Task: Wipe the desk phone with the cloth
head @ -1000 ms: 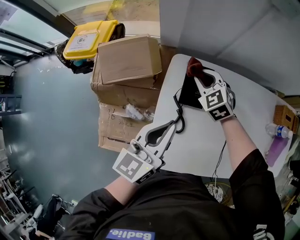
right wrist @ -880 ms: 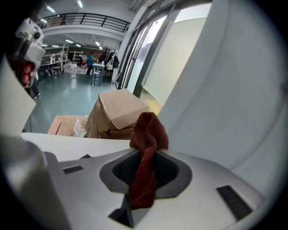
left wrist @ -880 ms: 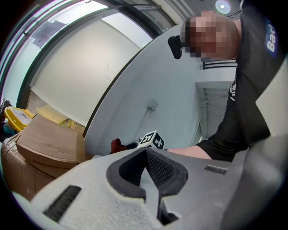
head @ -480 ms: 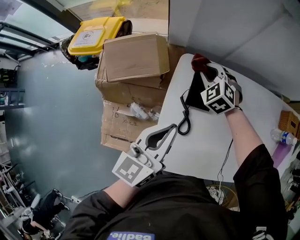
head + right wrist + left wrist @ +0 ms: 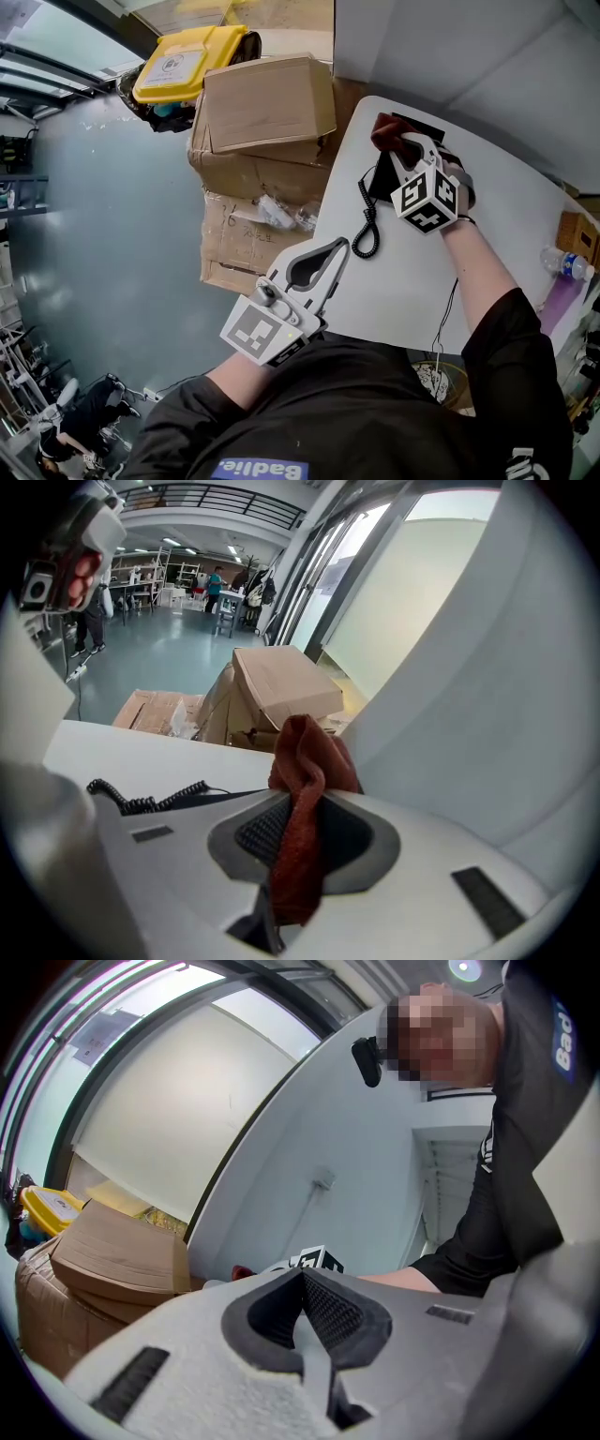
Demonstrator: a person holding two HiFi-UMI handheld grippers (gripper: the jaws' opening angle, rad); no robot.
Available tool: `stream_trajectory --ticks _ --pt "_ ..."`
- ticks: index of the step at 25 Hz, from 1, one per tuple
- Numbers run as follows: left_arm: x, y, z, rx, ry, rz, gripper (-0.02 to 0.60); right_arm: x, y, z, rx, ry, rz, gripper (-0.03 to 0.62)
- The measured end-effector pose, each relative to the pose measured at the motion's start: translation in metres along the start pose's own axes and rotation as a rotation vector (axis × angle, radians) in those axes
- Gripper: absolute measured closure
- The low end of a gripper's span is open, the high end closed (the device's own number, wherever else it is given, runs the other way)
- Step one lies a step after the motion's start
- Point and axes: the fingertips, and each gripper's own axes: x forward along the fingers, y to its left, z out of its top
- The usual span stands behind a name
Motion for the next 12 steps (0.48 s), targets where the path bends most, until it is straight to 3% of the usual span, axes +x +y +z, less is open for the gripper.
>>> stream_trajectory --ticks 12 --pt "-0.012 -0.009 -0.004 0.014 0.01 -0.01 0.568 -0.007 0.07 -0.009 0.015 0.003 0.065 0.511"
